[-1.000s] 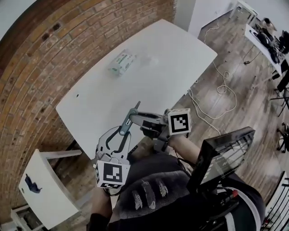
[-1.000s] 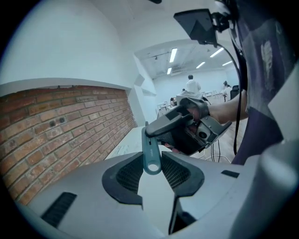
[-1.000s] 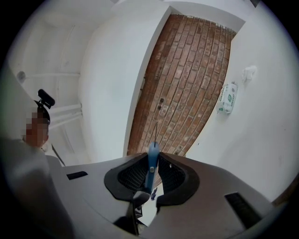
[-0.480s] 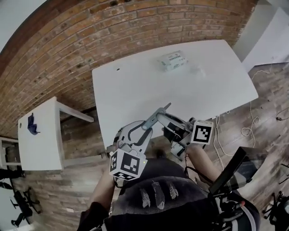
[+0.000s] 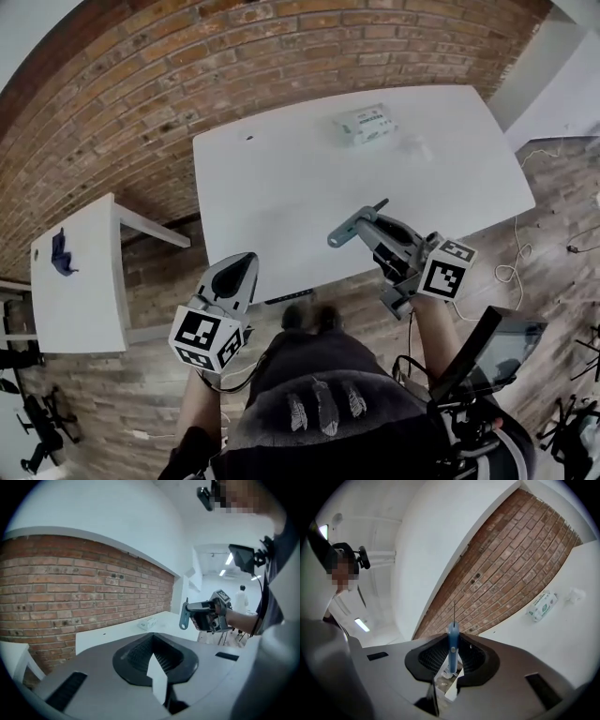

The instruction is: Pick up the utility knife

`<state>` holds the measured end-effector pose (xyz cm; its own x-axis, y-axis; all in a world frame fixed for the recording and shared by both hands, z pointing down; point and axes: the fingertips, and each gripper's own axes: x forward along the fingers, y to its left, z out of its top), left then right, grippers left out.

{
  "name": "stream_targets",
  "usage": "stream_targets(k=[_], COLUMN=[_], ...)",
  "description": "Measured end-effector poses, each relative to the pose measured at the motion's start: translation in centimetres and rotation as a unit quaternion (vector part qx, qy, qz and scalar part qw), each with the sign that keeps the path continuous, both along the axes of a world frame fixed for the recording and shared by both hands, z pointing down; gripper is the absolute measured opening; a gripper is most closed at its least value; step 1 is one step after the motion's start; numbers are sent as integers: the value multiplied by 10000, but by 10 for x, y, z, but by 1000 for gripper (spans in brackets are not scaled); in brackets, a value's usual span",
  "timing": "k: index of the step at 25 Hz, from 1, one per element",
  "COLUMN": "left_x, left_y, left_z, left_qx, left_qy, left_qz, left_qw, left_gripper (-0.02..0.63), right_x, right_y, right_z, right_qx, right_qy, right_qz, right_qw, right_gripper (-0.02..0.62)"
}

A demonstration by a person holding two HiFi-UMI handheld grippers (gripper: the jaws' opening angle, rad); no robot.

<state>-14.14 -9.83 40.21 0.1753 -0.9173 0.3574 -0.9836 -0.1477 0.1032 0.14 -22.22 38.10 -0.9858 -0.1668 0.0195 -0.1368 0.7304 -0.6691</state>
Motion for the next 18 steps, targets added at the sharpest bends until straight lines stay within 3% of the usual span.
stream_targets(k=[10,15,18], left_x=[-35,-34,-25], left_y=[-13,-23,-26], left_z=[34,50,50], left_qx=[2,-63,-39], left_qy=[437,597,468], left_qz=[788,1288,1529], left_qw=[9959,9899,9871], left_gripper=[-3,-3,-3], right_x=[-26,-17,-6], right_y=[34,45,51], right_z=[3,-2,-5], right_qx=[436,667,662], right_qy=[989,1419,1465], right_qz=[459,798,996], right_qw=[9931,9844,9820], right_gripper=[66,65,64])
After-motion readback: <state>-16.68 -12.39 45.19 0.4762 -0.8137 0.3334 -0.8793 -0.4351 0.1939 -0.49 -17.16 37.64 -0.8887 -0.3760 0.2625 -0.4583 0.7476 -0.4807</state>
